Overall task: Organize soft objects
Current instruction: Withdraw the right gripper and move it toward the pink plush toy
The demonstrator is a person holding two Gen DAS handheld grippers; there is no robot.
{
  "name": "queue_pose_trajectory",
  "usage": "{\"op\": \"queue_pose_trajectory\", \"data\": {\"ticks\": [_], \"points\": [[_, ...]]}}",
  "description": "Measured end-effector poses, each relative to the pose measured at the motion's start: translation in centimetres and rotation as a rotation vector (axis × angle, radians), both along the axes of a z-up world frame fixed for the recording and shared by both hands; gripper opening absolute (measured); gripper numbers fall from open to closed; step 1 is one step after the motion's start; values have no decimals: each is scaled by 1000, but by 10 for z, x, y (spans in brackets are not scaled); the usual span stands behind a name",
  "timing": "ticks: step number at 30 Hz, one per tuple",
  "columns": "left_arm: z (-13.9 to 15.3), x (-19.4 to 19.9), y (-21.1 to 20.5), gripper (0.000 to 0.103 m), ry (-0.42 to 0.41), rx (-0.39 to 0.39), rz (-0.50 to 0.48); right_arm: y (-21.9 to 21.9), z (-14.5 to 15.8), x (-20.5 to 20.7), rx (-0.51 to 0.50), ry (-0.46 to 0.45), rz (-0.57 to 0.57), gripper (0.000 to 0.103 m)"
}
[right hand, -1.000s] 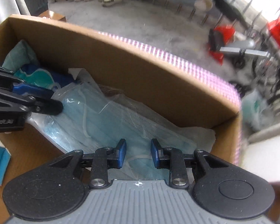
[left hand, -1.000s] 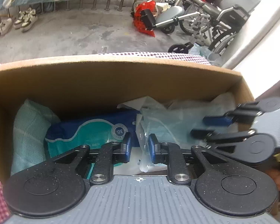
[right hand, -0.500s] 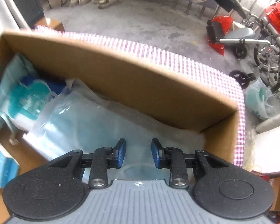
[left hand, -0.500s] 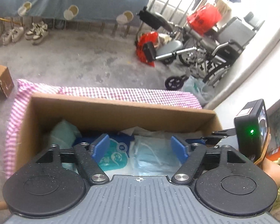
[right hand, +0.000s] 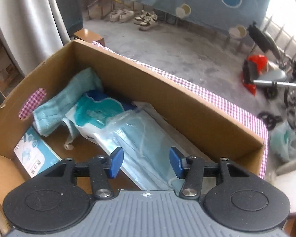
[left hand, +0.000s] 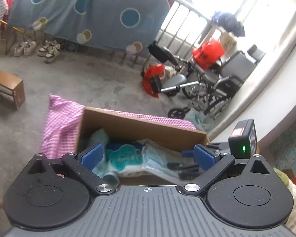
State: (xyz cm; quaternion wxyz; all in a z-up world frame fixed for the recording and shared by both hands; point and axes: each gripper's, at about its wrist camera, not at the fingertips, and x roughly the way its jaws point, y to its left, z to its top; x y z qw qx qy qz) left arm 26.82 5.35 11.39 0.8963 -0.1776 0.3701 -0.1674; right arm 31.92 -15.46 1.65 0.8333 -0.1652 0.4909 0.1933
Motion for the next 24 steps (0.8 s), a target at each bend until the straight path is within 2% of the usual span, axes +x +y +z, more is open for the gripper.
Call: {"op": "queue_pose_trajectory", "data": {"ticks": [4, 8, 11, 16, 20, 24], "points": [[3, -35, 24, 100, -34, -27, 24, -3, 18, -3, 58, -11, -40, 54], [9, -71, 48, 102, -95, -58, 51, -24, 59, -24, 182, -52, -82, 54], [10, -97, 64, 102, -128, -101, 48, -45, 98, -54, 325, -83, -100, 56], [-3, -127, 64, 102, -106, -74, 2, -82, 143, -133, 529, -172, -97, 68], [-30, -147, 63, 103, -47, -85, -17, -105, 147, -194, 638, -215, -108, 74], [-61, -162, 58, 103, 20, -84, -18, -119, 120, -238, 724, -184, -168, 74]]}}
